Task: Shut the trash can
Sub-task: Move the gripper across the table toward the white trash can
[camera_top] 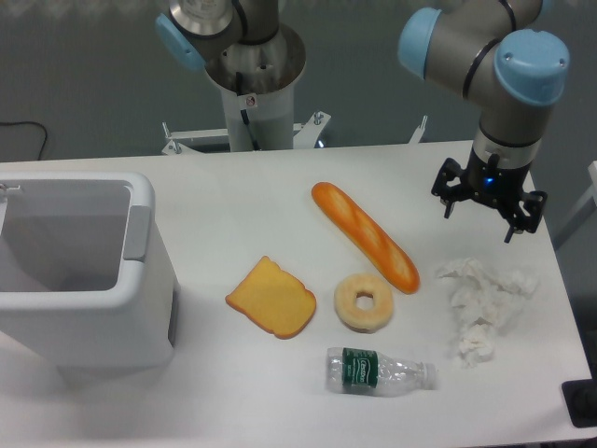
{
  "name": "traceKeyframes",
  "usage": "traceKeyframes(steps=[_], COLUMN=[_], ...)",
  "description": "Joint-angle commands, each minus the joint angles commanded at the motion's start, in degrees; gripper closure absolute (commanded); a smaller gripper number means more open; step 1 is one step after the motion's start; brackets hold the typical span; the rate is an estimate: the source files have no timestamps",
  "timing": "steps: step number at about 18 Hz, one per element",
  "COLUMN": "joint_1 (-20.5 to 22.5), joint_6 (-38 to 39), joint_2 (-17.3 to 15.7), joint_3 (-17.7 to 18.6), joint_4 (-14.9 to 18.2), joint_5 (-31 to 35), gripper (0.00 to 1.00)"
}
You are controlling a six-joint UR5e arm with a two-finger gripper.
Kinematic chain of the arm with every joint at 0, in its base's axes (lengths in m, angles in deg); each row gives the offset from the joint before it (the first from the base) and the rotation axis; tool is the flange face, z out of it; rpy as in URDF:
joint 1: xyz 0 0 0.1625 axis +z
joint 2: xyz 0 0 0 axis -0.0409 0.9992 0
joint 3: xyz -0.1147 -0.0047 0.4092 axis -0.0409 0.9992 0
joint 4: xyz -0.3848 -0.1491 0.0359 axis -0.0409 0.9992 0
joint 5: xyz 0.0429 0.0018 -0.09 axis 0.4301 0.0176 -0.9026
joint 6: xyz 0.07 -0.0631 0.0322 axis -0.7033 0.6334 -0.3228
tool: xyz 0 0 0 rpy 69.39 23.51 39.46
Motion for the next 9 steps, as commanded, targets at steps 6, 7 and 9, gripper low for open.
traceKeyframes(steps=[6, 7, 9], joint_1=[-0.70, -0.79, -1.66], joint_6=[0.79, 1.23, 1.40], joint_2=[-1.05, -2.01, -4.47], joint_3=[1.14, 2.54, 5.26], joint_4=[-0.26, -0.52, -3.06], joint_5=[0.17, 0.78, 1.41], gripper=[0.00, 0.00, 0.00])
